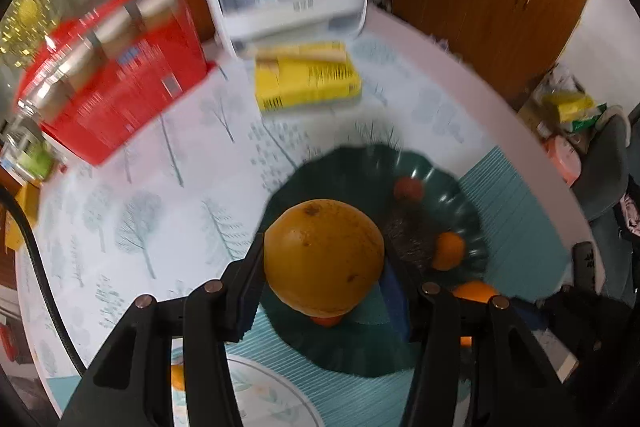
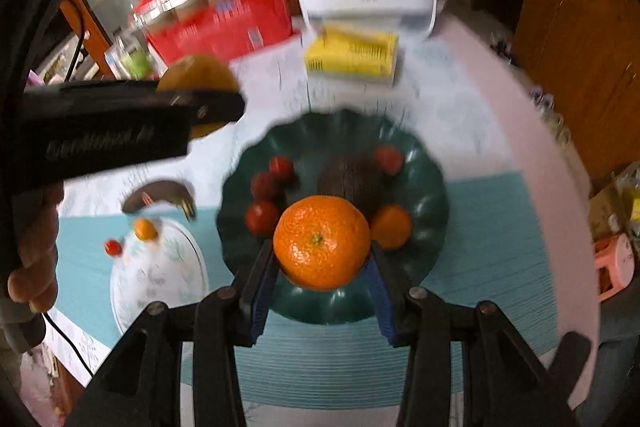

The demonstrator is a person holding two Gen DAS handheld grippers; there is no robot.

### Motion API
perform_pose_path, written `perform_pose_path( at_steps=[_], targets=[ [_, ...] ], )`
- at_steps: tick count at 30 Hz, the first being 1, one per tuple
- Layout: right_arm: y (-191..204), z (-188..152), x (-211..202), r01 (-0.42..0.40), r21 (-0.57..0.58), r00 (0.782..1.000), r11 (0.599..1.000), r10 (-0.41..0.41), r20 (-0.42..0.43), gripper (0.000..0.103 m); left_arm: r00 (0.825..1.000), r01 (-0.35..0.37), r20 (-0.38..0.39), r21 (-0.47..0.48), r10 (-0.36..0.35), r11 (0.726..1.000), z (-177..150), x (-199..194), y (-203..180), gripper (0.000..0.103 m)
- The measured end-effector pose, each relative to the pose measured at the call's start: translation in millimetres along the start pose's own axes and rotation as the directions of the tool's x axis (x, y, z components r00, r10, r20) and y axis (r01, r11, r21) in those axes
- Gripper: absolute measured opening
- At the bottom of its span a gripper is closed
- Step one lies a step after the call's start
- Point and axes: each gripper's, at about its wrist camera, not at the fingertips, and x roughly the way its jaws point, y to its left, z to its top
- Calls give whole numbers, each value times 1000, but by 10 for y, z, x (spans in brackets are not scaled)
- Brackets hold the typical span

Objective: Organize fruits
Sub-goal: 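Carry the yellow orange and mandarin over the green plate with both tools, then lower both fruits into the green plate and open both tools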

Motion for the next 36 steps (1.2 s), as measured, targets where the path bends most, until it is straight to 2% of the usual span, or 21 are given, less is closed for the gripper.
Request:
perform_pose_path(
  at_steps=[4,15,26,29,36],
  targets=[
    [-11,-62,307,-29,-4,997,1000,28,-71,44,998,1,-70,-20,-2,1000,4,421,-36,51],
    [-133,-65,801,-22,31,987,999,26,-158,46,992,38,-121,-48,-44,998,26,906,-22,51],
    [-83,7,840,-19,21,990,1000,21,-137,53,992,74,-104,-10,-75,997,42,920,-58,55],
    [-84,12,828,-22,27,990,999,26,-140,53,993,76,-86,-10,-77,997,39,848,-40,61],
    [-131,3,715,-19,45,991,999,25,-129,53,995,81,-50,-36,-83,996,7,610,70,62]
  ],
)
